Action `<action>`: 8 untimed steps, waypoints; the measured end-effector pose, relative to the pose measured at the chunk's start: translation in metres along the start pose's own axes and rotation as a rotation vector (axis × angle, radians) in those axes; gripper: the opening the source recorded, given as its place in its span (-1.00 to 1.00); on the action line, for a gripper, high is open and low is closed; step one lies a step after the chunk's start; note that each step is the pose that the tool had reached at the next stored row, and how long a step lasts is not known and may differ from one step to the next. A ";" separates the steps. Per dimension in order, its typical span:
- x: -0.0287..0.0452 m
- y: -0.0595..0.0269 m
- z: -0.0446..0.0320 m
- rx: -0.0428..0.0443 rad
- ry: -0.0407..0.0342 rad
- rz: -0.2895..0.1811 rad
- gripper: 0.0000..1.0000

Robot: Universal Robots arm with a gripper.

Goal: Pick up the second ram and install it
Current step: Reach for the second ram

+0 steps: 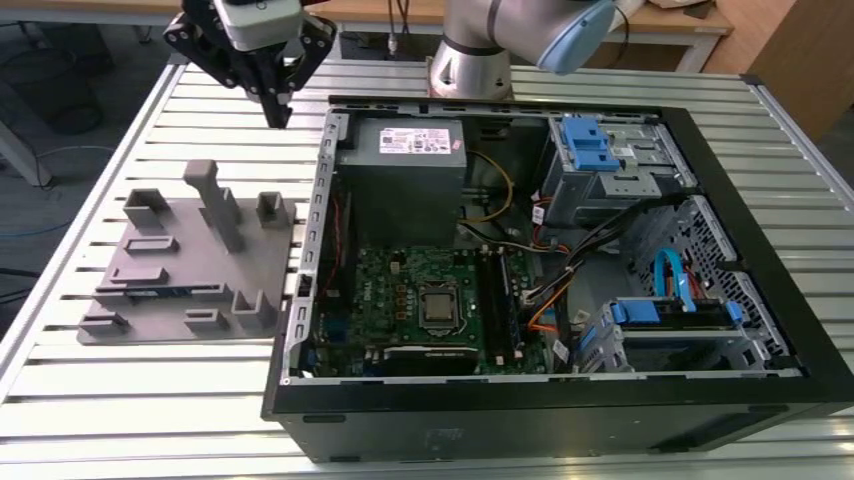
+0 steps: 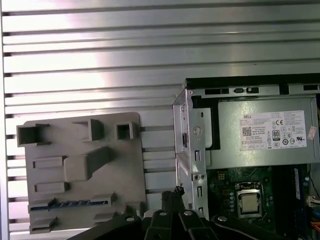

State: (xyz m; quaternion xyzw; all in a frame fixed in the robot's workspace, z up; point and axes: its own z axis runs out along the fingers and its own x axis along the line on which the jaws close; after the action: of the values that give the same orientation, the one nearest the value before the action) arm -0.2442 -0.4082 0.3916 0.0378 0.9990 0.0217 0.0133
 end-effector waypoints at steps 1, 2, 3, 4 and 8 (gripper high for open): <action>0.0015 -0.0007 0.0001 -0.0001 0.0000 0.000 -0.79; 0.0030 -0.0014 0.0002 -0.0001 0.0000 0.000 -0.79; 0.0043 -0.0022 0.0003 -0.0001 0.0000 0.000 -0.79; 0.0054 -0.0028 0.0005 -0.0001 -0.0001 0.000 -0.79; 0.0090 -0.0046 0.0008 -0.0001 0.0000 0.000 -0.79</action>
State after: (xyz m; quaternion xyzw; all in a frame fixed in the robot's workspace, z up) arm -0.2536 -0.4120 0.3903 0.0378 0.9990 0.0217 0.0134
